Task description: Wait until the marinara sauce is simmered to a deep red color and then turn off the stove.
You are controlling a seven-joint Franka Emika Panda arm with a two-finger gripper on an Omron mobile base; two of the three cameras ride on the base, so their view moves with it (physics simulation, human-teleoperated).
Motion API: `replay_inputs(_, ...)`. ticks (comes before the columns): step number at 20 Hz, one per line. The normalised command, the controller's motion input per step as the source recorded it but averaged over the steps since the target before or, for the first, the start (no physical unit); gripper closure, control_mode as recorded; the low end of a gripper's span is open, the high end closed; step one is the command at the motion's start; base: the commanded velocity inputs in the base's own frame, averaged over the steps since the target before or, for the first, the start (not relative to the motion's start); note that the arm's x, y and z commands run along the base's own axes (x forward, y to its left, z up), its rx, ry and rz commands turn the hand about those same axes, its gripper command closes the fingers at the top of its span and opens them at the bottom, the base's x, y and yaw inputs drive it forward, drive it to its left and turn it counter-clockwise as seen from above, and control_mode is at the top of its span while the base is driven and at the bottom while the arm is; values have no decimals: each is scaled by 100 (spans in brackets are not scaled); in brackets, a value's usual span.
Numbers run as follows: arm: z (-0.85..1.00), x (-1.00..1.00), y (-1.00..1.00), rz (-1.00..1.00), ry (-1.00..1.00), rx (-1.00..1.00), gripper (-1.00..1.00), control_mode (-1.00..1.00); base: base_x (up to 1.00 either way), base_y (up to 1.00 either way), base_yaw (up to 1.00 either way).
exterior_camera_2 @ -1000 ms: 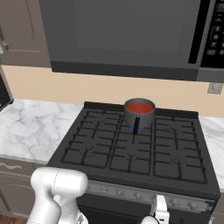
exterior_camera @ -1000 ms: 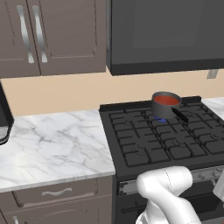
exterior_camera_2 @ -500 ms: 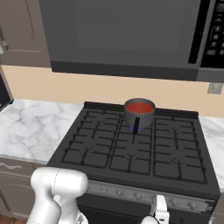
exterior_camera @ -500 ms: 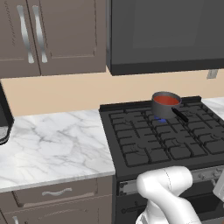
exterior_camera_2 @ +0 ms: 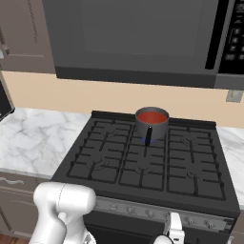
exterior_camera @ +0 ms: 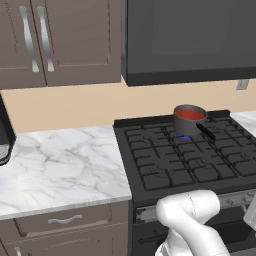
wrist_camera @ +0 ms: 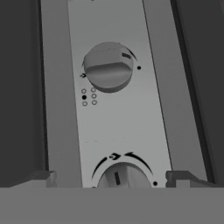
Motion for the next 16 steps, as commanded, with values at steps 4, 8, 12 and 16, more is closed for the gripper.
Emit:
replay_inputs(4,0,0,0,0,0,0,-100,-100,0,0,0)
replay_inputs(8,0,0,0,0,0,0,-100,-100,0,0,0)
replay_inputs(12,0,0,0,0,0,0,-100,-100,0,0,0)
replay_inputs(16,0,0,0,0,0,0,-100,-100,0,0,0)
